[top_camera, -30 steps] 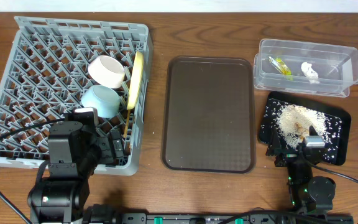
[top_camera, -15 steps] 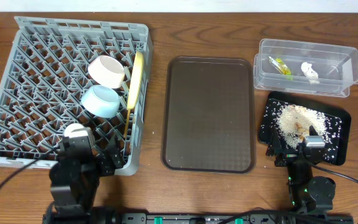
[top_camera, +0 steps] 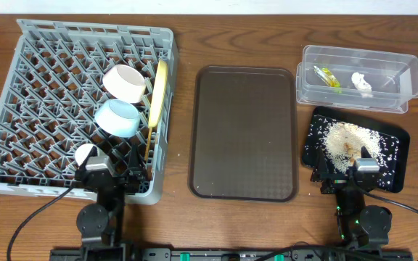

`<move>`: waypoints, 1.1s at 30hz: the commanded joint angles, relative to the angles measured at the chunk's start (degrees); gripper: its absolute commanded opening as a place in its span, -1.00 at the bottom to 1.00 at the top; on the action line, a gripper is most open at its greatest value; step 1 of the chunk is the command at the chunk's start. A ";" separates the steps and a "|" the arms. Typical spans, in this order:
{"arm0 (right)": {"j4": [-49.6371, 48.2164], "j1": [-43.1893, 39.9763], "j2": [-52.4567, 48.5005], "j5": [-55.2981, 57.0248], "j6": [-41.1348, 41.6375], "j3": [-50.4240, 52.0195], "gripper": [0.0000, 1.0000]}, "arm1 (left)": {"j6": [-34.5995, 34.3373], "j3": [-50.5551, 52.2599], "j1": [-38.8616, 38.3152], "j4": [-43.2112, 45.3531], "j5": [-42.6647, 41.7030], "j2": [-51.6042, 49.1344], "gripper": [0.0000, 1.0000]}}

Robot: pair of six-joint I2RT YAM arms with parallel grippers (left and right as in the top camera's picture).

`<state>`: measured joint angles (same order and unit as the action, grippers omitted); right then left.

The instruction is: Sort waste into correct bins and load items into the dishwasher

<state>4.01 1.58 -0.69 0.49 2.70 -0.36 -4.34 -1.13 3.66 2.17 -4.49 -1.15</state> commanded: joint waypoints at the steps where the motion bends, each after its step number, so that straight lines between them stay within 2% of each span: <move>1: 0.24 0.52 0.35 0.37 -0.63 0.04 0.99 | 2.40 0.90 0.28 -0.44 0.24 1.07 0.94; 5: 0.24 0.52 0.35 0.37 -0.63 0.04 0.98 | 2.60 0.90 0.17 -5.92 0.24 1.07 0.94; 33: 0.26 0.52 0.35 0.37 -0.63 0.04 0.99 | 2.60 0.90 0.17 -5.86 0.26 0.81 0.94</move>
<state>4.01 1.58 -0.69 0.49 2.70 -0.36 -2.70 -0.69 3.66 -1.04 -3.86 -0.62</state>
